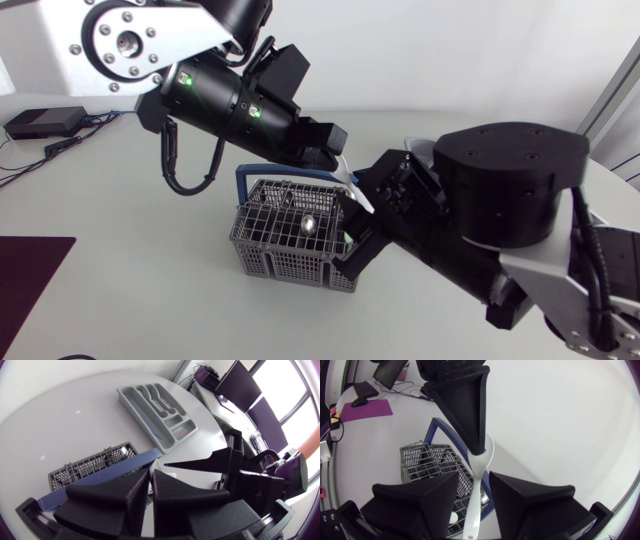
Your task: Unload the cutlery basket into the drawer organizer.
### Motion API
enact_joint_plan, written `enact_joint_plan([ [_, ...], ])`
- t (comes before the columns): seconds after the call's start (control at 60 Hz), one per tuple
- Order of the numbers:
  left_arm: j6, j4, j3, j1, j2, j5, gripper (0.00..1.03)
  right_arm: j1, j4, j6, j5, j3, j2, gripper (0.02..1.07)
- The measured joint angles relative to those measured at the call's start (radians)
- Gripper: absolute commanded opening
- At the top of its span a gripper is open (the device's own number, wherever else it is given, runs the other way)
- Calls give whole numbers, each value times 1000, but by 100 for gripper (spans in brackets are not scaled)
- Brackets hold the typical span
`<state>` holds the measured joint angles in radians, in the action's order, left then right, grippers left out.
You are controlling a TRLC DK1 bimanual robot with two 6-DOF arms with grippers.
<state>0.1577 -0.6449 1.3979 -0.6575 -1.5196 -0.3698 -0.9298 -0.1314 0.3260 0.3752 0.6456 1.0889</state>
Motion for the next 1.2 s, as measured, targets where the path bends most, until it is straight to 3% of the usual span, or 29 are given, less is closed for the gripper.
enact_joint_plan([
  [0.417, 0, 0, 0, 0, 0, 0, 19, -1, 0, 0, 12, 0, 24, 21],
  [1.2, 3, -1, 0, -8, 0, -8, 25, 2, 23, 0, -31, 0, 24, 21],
])
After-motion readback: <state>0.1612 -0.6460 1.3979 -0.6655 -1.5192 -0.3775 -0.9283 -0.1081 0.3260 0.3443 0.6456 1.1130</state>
